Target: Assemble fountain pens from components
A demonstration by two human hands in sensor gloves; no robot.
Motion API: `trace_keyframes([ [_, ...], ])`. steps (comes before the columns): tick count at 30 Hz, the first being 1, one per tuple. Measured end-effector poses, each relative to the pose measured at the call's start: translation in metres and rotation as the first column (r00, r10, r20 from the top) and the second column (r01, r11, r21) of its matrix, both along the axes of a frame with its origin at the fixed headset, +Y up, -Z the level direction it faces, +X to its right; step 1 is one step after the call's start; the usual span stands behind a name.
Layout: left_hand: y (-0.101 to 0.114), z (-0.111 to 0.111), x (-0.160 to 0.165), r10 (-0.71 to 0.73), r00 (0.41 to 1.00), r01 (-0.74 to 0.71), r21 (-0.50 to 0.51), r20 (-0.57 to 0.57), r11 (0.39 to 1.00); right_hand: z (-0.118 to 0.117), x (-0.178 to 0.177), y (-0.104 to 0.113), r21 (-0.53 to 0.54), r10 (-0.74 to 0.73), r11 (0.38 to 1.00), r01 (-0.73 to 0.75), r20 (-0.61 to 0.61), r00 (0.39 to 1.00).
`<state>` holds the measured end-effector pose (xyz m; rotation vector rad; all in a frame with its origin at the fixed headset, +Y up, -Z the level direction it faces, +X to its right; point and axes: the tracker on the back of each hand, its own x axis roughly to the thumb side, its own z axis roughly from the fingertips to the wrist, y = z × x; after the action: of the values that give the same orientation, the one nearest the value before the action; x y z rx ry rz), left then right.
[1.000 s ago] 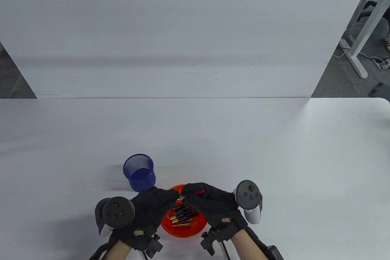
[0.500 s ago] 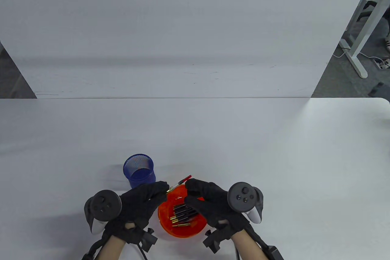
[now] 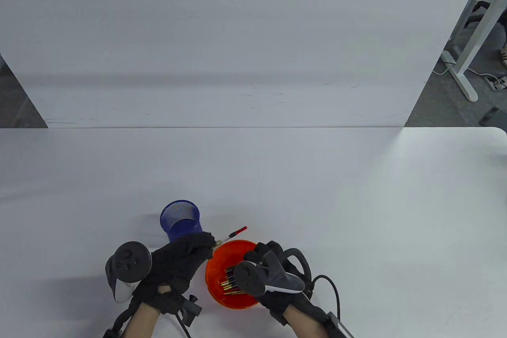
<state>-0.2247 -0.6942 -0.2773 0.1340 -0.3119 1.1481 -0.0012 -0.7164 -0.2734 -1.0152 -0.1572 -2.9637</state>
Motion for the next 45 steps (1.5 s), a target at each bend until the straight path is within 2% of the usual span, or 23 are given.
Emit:
trace_keyframes([
  [6,-0.006,-0.003,-0.005,0.069,0.997,-0.070,-0.055,-0.013,0.996,0.000,-0.015,-0.010,0.007,0.081,0.997,-0.081,-0.004,0.997],
  [37,-0.006,-0.003,-0.004,0.082,0.997,-0.082,-0.070,-0.002,0.994,0.003,-0.020,-0.011,0.020,0.138,0.990,-0.138,-0.010,0.990],
  [45,-0.006,-0.003,-0.003,0.088,0.996,-0.088,-0.068,0.003,0.994,0.002,-0.024,-0.013,-0.014,0.187,0.982,-0.187,-0.003,0.982],
])
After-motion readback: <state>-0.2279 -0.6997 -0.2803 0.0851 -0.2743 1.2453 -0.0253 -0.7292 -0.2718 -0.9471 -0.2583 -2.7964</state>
